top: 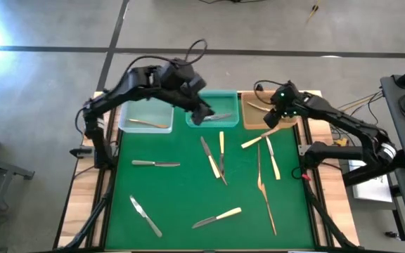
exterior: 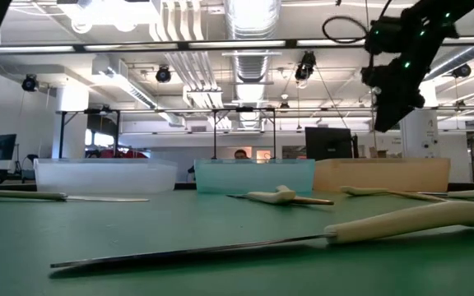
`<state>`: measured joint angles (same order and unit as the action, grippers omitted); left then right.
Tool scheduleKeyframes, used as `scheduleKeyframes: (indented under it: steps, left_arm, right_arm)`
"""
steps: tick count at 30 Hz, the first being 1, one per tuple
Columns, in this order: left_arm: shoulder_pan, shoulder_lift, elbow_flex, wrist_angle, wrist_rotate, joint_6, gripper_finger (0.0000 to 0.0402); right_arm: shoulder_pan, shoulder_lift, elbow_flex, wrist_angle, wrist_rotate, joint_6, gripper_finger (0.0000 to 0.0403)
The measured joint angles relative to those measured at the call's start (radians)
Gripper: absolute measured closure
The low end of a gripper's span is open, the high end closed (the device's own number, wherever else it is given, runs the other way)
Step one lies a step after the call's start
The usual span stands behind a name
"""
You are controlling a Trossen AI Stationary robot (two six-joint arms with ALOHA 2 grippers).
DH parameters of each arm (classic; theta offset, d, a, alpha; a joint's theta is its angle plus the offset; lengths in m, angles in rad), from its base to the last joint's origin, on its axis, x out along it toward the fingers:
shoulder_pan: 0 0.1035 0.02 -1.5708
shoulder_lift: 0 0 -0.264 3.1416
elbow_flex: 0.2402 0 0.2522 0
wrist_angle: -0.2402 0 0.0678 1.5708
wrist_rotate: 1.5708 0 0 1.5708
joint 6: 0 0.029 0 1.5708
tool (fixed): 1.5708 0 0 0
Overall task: Sort silverware by color (type)
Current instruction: Put the yellow table knife into the orange bin
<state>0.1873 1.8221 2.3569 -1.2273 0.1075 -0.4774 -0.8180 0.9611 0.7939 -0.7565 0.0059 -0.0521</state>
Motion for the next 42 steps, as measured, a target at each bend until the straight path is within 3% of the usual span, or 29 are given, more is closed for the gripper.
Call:
scheduleKeyframes:
  steps: [5,9,13,23,28,32,37,42]
  left_arm:
    - [-0.027,-0.045,0.000,-0.200,-0.083,-0.046,0.0251]
    - [-0.049,-0.056,0.000,-0.321,-0.100,-0.070,0.0251]
    - [-0.063,-0.064,-0.003,-0.343,-0.099,-0.072,0.0251]
    - [-0.065,-0.116,-0.006,-0.344,-0.099,0.075,0.0251]
    - [-0.064,-0.157,-0.008,-0.344,-0.099,0.133,0.0251]
    - [-0.064,-0.188,-0.008,-0.344,-0.099,0.167,0.0251]
    - [-0.064,-0.223,-0.008,-0.344,-0.121,0.205,0.0251]
    - [-0.064,-0.249,-0.008,-0.344,-0.162,0.234,0.0251]
  right_arm:
    - [0.043,-0.066,0.025,-0.159,-0.223,-0.059,0.0264]
    - [0.120,-0.073,0.022,-0.336,-0.243,-0.064,0.0283]
    - [0.196,-0.070,0.022,-0.473,-0.243,0.141,0.0296]
    - [0.442,-0.054,-0.021,-0.435,-0.240,0.691,0.0290]
    - [0.603,-0.026,-0.049,-0.439,-0.155,0.925,0.0300]
    - [0.737,0.013,-0.064,-0.411,-0.157,1.093,0.0305]
    - [0.872,0.104,-0.083,-0.321,-0.157,1.232,0.0302]
    - [0.919,0.224,-0.086,-0.323,-0.133,1.286,0.0294]
